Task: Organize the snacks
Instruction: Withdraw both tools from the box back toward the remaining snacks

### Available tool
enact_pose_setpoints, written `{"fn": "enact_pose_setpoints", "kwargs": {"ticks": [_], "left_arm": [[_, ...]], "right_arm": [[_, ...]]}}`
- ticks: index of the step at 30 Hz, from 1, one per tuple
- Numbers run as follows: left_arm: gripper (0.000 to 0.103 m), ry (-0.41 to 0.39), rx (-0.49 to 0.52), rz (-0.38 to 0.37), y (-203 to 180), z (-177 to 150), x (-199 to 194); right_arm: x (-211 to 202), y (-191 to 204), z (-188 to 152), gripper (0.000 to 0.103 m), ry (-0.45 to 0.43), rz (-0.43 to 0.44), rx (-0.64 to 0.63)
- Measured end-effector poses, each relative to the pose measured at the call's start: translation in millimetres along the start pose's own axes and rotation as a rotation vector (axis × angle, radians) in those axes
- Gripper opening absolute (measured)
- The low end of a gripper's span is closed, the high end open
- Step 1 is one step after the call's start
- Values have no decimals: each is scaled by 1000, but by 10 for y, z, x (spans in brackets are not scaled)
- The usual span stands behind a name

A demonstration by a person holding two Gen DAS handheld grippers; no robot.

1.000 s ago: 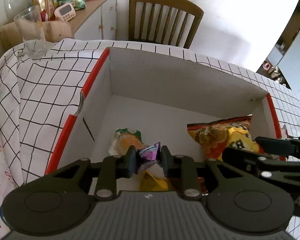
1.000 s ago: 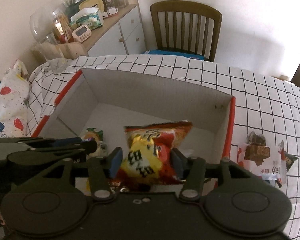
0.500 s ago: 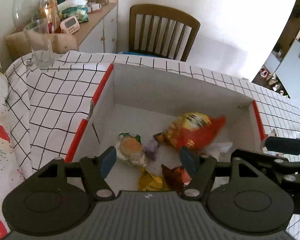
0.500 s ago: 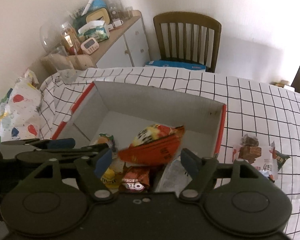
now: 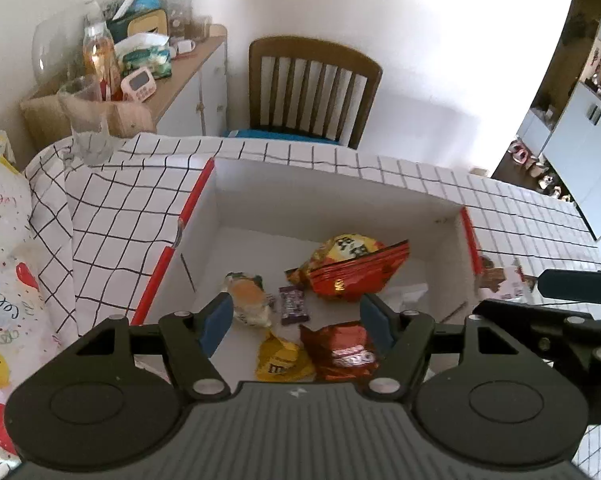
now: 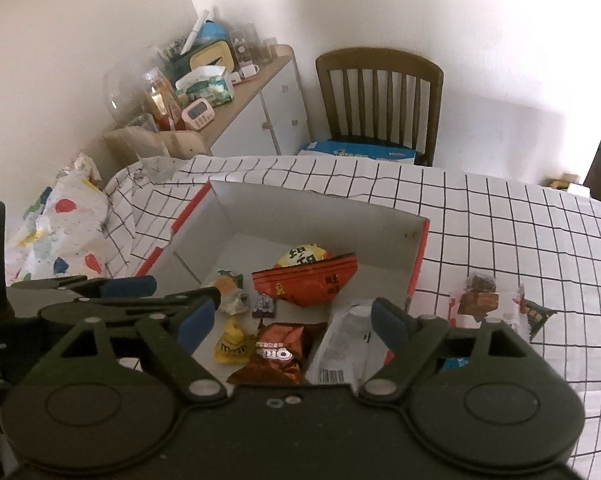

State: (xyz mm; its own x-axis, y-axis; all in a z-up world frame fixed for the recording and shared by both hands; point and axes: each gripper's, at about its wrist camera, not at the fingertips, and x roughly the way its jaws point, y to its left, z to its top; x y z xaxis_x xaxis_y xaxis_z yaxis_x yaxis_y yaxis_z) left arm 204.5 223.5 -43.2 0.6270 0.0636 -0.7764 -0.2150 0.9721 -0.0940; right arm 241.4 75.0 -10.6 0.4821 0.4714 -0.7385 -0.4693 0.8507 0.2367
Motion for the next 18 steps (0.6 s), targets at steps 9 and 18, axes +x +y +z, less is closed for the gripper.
{"fn": "enact_pose_setpoints", "kwargs": {"ticks": [9, 18], "left_arm": [[78, -24, 9, -26, -232, -82, -258], [86, -118, 10, -55, -529, -189, -554]], "right_arm": [[-359, -144, -62, 88, -27, 35, -17], [-690, -437, -157, 91, -50, 37, -23]]}}
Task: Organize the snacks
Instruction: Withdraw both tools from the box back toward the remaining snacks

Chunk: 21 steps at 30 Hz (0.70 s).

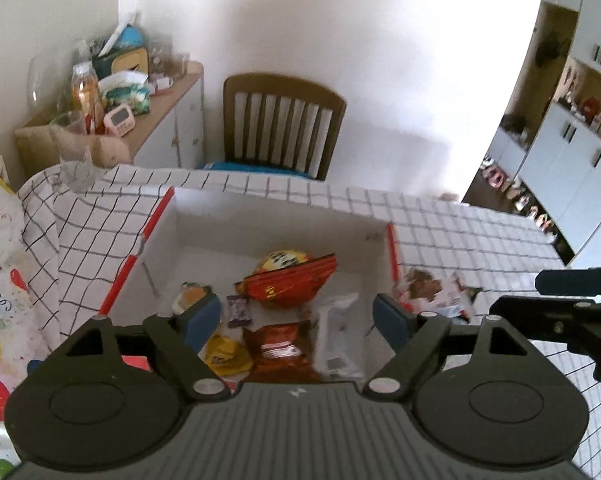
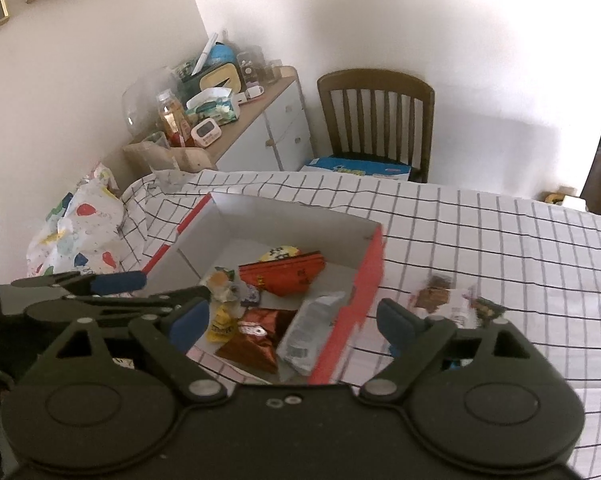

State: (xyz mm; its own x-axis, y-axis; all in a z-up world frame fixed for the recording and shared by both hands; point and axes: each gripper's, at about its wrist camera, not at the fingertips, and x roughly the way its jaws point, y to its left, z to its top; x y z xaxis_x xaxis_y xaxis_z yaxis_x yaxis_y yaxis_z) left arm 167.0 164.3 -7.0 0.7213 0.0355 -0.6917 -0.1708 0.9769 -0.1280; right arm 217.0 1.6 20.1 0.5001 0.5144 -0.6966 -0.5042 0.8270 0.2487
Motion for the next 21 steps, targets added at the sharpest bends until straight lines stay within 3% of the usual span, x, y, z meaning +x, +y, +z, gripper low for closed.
{"fn": "enact_pose_setpoints", "kwargs": {"ticks": [3, 5, 13, 21], "left_arm": [[103, -26, 4, -35, -118, -26, -57], [103, -43, 13, -59, -211, -59, -84], [103, -68, 73, -64, -631, -308, -68], [103, -154, 174, -47, -1069, -751, -83]], "right_arm": [[-124, -137, -46, 93, -8, -2, -3], [-216, -246, -86, 102, -19, -15, -1], [-465, -777, -252, 102, -55, -56, 54], [-440, -1264, -442, 102, -30, -105, 133]]}}
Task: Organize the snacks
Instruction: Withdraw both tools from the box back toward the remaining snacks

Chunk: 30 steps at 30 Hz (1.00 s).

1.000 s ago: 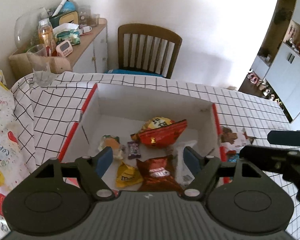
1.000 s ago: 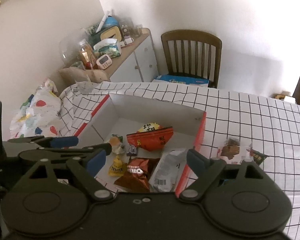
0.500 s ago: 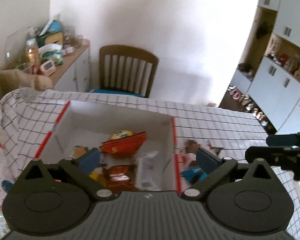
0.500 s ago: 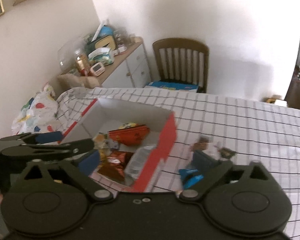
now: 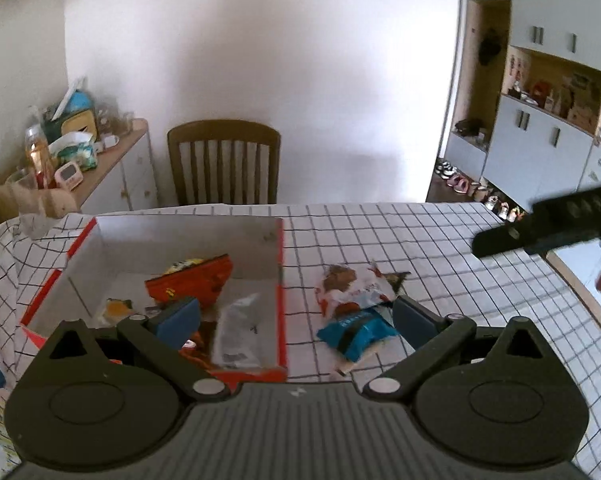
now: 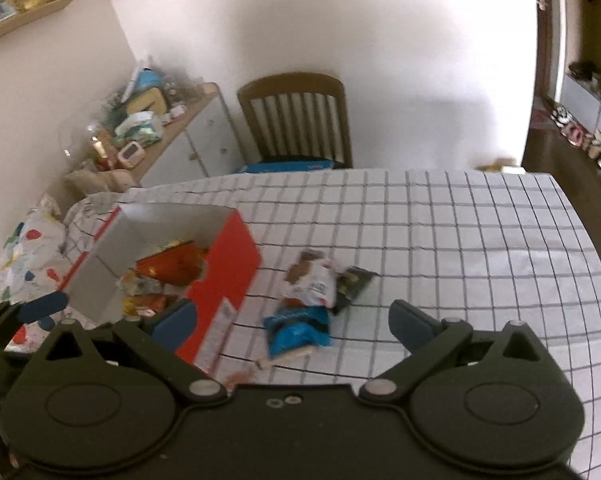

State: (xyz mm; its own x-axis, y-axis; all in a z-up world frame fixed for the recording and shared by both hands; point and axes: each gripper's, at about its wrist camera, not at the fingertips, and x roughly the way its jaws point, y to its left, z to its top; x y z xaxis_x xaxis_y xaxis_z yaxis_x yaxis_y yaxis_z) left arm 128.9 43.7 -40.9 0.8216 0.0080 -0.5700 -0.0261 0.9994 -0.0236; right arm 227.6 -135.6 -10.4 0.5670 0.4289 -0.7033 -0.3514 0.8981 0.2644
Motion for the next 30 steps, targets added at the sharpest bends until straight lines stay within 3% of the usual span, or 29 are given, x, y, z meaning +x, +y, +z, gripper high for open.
{"fn": "enact_pose_setpoints", "kwargs": {"ticks": [9, 18, 20, 24, 30], "left_arm": [[103, -30, 161, 7, -468, -461, 110], [103, 79, 269, -51, -767, -822, 402], [99, 94, 282, -53, -807, -856, 480], [79, 157, 257, -32, -834, -882, 710], [79, 185, 244, 16, -865, -917, 961]], "right_arm": [[171, -334, -100, 102, 46, -30, 46], [398, -461, -101, 102, 88, -43, 59], [449, -463, -103, 101, 99, -42, 59], [552, -461, -107, 100, 119, -41, 58], [687, -460, -104, 100, 144, -42, 64]]}}
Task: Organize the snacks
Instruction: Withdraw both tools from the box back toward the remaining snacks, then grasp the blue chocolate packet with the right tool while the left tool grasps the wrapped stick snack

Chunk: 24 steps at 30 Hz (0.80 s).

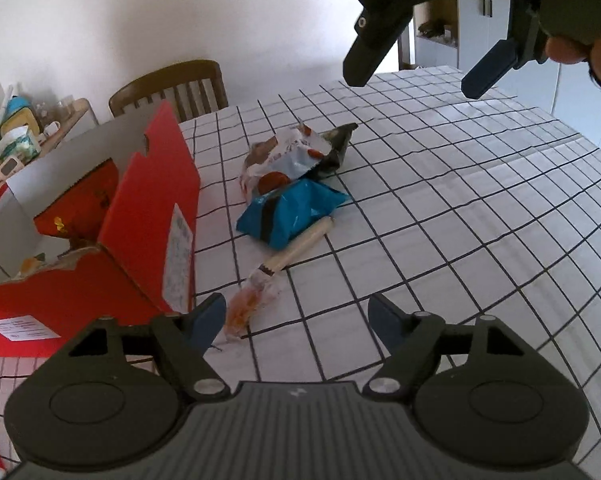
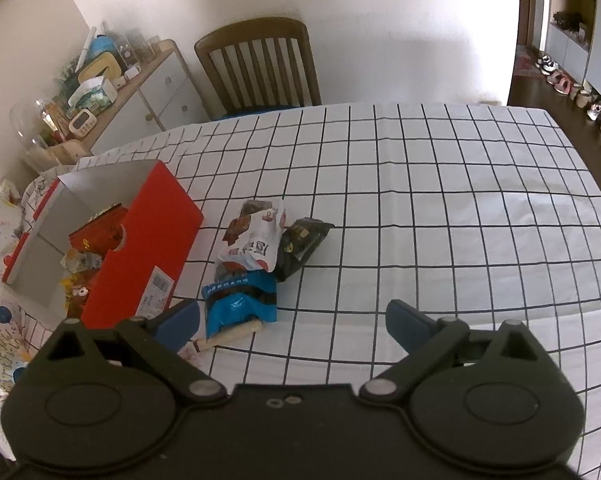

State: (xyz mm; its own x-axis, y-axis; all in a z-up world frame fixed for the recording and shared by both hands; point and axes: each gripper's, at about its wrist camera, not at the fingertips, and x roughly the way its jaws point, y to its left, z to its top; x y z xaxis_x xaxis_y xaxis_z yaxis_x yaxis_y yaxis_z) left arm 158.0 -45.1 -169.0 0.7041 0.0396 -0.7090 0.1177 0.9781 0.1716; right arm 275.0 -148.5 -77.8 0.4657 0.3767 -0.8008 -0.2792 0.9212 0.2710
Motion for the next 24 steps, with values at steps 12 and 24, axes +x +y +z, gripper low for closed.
{"fn": "enact_pose_setpoints", "kwargs": {"ticks": [12, 24], "left_arm": [[65, 58, -12, 32, 126, 28, 297], [65, 165, -99, -80, 273, 105, 399]], "right_arm": [[138, -39, 16, 99, 30, 5, 10], [309, 26, 148, 96, 36, 21, 20]]}}
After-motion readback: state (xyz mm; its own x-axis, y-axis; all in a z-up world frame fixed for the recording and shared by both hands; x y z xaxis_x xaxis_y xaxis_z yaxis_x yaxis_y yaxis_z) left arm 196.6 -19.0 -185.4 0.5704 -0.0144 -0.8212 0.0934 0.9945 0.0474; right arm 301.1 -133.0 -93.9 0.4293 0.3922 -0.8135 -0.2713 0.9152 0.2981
